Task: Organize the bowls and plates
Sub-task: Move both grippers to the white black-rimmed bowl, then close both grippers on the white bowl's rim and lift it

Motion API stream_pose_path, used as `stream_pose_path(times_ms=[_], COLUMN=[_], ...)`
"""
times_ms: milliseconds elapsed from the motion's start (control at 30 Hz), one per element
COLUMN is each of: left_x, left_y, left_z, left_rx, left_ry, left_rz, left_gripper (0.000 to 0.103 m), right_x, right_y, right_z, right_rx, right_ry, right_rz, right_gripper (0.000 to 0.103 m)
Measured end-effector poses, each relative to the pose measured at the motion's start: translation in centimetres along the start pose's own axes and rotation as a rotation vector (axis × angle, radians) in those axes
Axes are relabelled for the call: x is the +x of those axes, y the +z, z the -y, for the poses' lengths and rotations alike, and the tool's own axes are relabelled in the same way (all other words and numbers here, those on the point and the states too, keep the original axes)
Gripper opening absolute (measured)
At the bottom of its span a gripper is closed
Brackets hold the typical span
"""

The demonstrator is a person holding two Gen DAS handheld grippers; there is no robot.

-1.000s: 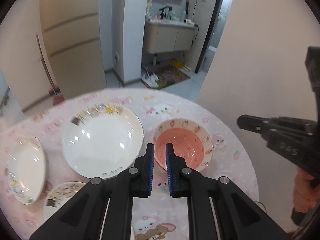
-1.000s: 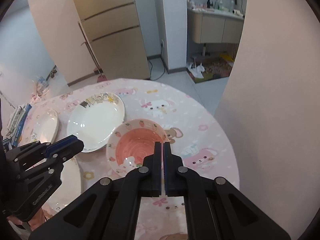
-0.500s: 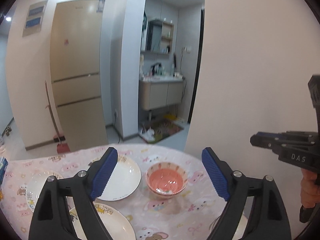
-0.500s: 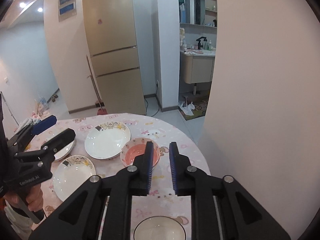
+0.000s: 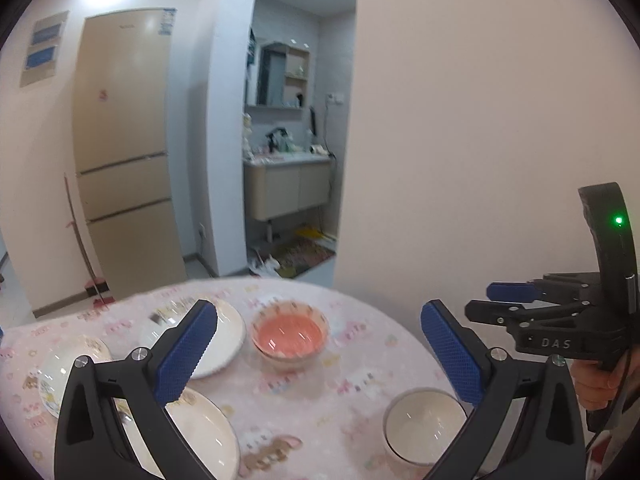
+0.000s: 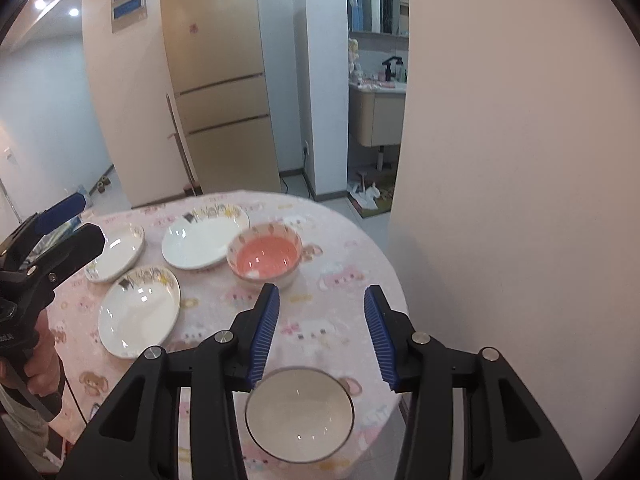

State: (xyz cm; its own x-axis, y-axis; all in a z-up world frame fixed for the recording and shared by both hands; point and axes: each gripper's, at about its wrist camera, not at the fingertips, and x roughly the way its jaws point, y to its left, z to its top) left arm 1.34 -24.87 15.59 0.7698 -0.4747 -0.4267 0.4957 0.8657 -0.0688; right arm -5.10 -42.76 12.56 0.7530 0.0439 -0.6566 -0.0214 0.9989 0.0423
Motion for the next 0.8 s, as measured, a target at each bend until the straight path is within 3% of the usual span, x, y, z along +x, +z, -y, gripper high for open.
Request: stream_pose_path(times_ms=[300, 433, 667, 800], left_x=[3.5, 5.5, 10.3, 12.2], left_y=[-5.3, -7.0, -10.4, -11.9], left_z=[3.9, 4.8, 5.0, 4.6], left_rx=[0.028, 0.019, -0.028, -0.05], left_ry=[-0.069, -0.089, -0.133, -0.137], left_rz=[-0.132, -0.222, -0.47, -0.531], left_gripper=[0.096, 0.093, 0.085, 0.078], right_x=[1.8, 2.9, 6.8, 7.6], right_y=[-4.7, -6.4, -9.9, -10.7], right_z=[2.5, 3.3, 5.3, 5.4], right_rx=[0.057, 0.072, 0.179, 0.171], right_ry=[0.005, 0.008, 0.075, 0.079], right_rz=[-0.079, -0.114, -0.258, -0.281], right_gripper=[0.043, 0.043, 0.039, 0.038])
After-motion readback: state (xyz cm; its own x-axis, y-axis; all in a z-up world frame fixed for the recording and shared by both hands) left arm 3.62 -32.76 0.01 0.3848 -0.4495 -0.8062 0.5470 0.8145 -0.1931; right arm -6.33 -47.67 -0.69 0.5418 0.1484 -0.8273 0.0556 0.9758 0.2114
